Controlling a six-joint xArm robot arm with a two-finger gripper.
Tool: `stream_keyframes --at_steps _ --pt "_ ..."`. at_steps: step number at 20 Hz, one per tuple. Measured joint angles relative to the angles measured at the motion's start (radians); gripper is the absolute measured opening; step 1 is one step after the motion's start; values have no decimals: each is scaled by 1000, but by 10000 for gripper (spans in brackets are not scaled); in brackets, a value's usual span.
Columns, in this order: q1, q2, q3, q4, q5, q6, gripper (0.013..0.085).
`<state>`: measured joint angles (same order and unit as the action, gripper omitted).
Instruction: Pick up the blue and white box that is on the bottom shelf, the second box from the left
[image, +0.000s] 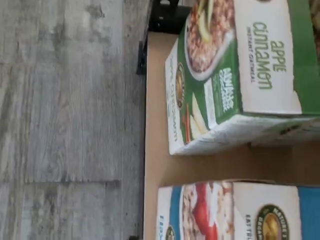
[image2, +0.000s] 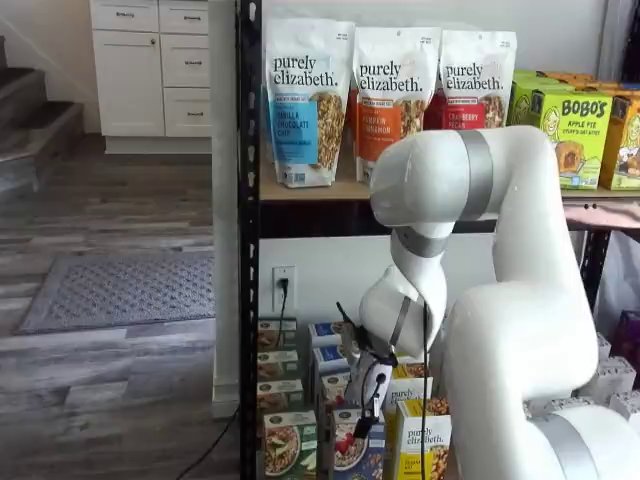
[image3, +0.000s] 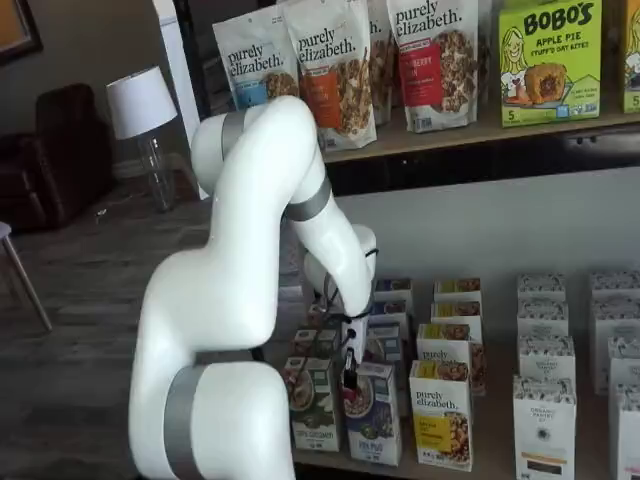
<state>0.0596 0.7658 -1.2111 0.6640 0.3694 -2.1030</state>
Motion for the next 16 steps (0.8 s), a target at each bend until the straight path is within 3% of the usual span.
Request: stream_keyframes --at_steps 16 --pt "-22 143 -180 -164 47 135 850"
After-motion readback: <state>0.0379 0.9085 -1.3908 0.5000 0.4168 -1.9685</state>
